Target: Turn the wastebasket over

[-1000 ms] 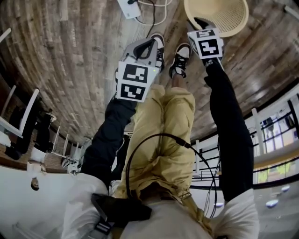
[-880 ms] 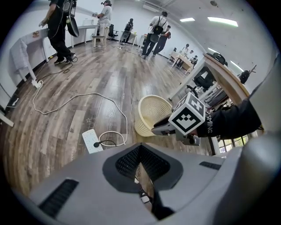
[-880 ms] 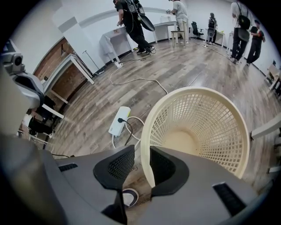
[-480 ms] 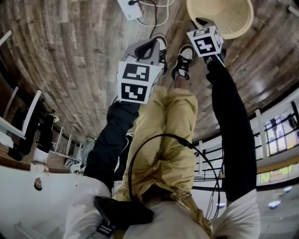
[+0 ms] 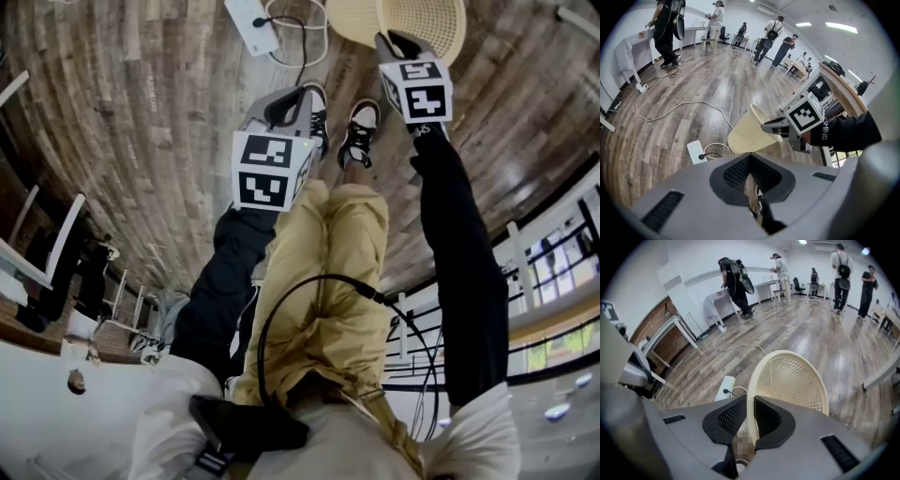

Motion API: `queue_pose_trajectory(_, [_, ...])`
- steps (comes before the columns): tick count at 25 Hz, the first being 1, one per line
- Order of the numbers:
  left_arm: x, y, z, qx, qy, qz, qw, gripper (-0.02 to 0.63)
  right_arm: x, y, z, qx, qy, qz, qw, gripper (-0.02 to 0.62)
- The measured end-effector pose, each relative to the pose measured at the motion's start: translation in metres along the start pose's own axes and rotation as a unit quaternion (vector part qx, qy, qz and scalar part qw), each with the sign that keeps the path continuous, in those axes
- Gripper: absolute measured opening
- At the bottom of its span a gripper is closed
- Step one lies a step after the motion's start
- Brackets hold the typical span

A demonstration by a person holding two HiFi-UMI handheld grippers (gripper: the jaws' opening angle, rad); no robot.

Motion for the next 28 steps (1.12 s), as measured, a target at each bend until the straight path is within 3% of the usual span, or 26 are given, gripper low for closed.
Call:
queue_pose_trajectory(3, [-0.004,-0.001,-0.004,0.002,-0.004,-0.003,1.0000,0.002,-0.021,0.005,-0.003,-0.043,-0.070,-0.069,0.994,0.061])
queue_pose_trajectory(7, [0.000,-0.005,-0.005,0.000,-0.007,-0.003,1.0000,0.002,-0.028,-0.008,0.001,-0.116,-0.176,-0.148,0.966,0.061])
queue_pose_trajectory(10, [0.009,-0.008,-0.001,0.001,-0.008,0.005,1.0000,0.002,-0.005,-0.033,-0.006,-0.097,-0.242,-0.141,0.955,0.061])
queue_pose_trajectory(14, [0.022,-0.010,0.007,-0.003,-0.008,0.016,0.9998,0.002,0.033,-0.042,-0.037,-0.020,-0.343,-0.119,0.932,0.061])
queue_pose_trajectory(15, [0.024,-0.010,0.008,-0.005,-0.008,0.019,0.9998,0.002,0.042,-0.042,-0.042,-0.008,-0.348,-0.102,0.932,0.063])
queue_pose_trajectory(18, [0.026,-0.011,0.008,-0.007,-0.003,0.022,0.9997,0.002,0.063,-0.044,-0.045,0.001,-0.314,-0.053,0.948,0.063])
queue_pose_trajectory(22, [0.020,-0.011,0.001,-0.003,-0.009,0.019,0.9998,0.002,0.061,-0.040,-0.044,0.021,-0.263,-0.038,0.964,0.077])
queue_pose_trajectory(28, [0.001,0.004,-0.017,0.003,-0.019,0.001,0.9998,0.002,0.038,0.003,-0.043,0.048,-0.264,-0.064,0.961,0.130])
Point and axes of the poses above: the fingertips, and each gripper's own axes: y backward along the fingers, z to its left, x out of its underside, the point moved 5 cm from there along y, backward along the fingers, and after that the axes turned 7 degrees about y, right-handed, at the moved point
